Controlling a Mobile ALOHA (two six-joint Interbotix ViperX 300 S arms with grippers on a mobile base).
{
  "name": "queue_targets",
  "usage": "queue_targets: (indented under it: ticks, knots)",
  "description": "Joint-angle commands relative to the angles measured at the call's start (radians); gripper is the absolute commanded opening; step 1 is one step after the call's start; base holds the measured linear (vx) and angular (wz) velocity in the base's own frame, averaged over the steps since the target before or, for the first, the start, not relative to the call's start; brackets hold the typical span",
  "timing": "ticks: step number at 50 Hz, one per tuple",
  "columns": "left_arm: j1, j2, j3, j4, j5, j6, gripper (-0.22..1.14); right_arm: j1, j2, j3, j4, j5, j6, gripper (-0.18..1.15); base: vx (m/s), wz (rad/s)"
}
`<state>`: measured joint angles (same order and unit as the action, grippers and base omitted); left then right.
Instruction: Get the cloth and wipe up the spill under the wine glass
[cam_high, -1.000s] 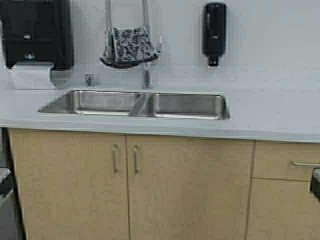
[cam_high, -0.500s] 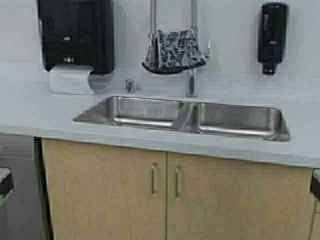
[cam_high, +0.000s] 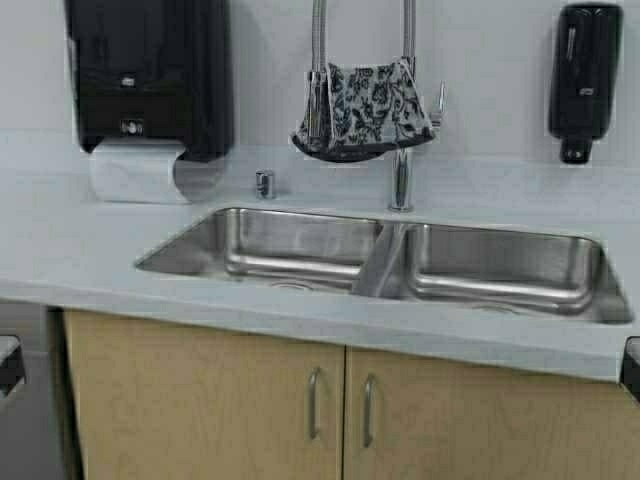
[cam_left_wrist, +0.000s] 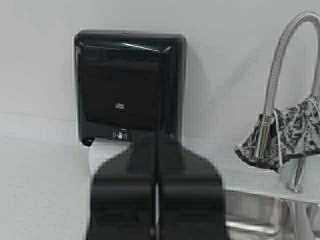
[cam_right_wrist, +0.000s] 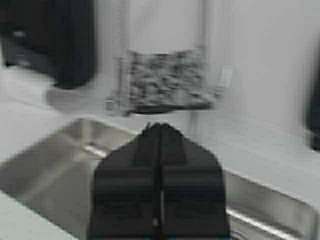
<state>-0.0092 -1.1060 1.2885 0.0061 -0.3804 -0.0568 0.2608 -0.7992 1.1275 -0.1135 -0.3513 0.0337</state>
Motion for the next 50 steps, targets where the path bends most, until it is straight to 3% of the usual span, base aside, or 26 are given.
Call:
queue_targets:
  ticks: [1, 20, 50]
  knots:
    - [0.0, -0.017, -0.003, 0.003, 0.014, -0.005, 0.02, 0.071, 0.118, -0.066, 0.0, -0.023, 0.002, 0.05, 0.25, -0.02]
    - [0.0, -0.061, 0.009, -0.002, 0.023, -0.012, 0.02, 0.169, 0.531, -0.103, -0.002, -0.336, 0.003, 0.13, 0.24, 0.03]
    - [0.0, -0.107, 0.02, -0.003, 0.031, -0.02, 0.02, 0.192, 0.811, -0.121, -0.002, -0.503, 0.048, 1.02, 0.2, 0.05]
